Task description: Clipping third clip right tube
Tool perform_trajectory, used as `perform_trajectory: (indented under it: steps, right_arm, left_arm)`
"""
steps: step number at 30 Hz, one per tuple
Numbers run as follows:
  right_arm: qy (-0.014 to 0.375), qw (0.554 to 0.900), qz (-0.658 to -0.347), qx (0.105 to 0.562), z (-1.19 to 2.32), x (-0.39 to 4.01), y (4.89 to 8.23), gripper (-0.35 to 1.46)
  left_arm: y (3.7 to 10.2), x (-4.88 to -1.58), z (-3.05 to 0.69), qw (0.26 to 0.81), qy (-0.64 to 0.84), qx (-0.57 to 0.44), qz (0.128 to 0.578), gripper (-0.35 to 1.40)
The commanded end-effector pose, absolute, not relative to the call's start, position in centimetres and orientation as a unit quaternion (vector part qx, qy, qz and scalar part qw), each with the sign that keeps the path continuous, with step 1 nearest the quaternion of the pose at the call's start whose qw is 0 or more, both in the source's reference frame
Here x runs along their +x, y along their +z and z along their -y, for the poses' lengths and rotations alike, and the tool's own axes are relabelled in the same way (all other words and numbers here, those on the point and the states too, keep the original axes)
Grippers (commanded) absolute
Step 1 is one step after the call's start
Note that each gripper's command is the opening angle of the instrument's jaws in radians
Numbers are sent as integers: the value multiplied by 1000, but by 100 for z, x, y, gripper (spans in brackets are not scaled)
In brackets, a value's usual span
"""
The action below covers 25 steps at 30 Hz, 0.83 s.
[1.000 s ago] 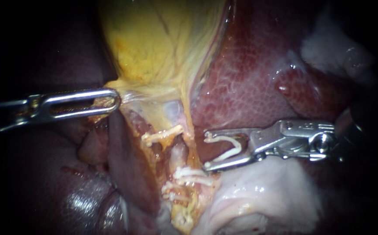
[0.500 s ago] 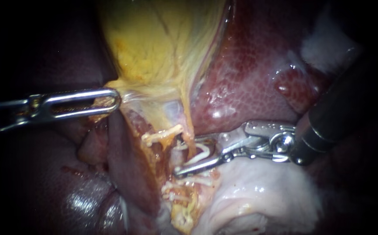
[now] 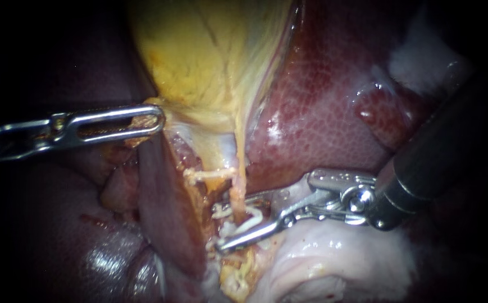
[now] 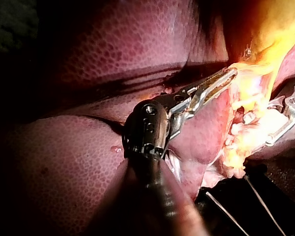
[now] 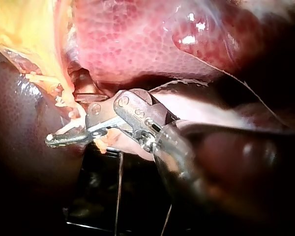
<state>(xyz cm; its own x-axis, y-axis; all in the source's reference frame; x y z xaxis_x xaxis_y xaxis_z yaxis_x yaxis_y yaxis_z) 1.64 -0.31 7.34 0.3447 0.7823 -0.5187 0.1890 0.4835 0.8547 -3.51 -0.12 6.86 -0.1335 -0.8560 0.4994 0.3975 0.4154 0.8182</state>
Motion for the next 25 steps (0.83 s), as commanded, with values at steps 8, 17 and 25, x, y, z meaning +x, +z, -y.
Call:
perform_trajectory:
  steps: [8, 17, 25]
  right_arm:
    - [238, 666, -531, 467, 20, 156, 727, 18]
    - [246, 672, -508, 480, 25, 146, 750, -35]
    - [246, 672, -508, 480, 27, 147, 749, -35]
  left_arm:
    - [686, -351, 12, 626, -501, 204, 562, -35]
    - [686, -352, 14, 626, -501, 203, 562, -35]
    - [687, -353, 13, 626, -501, 203, 562, -35]
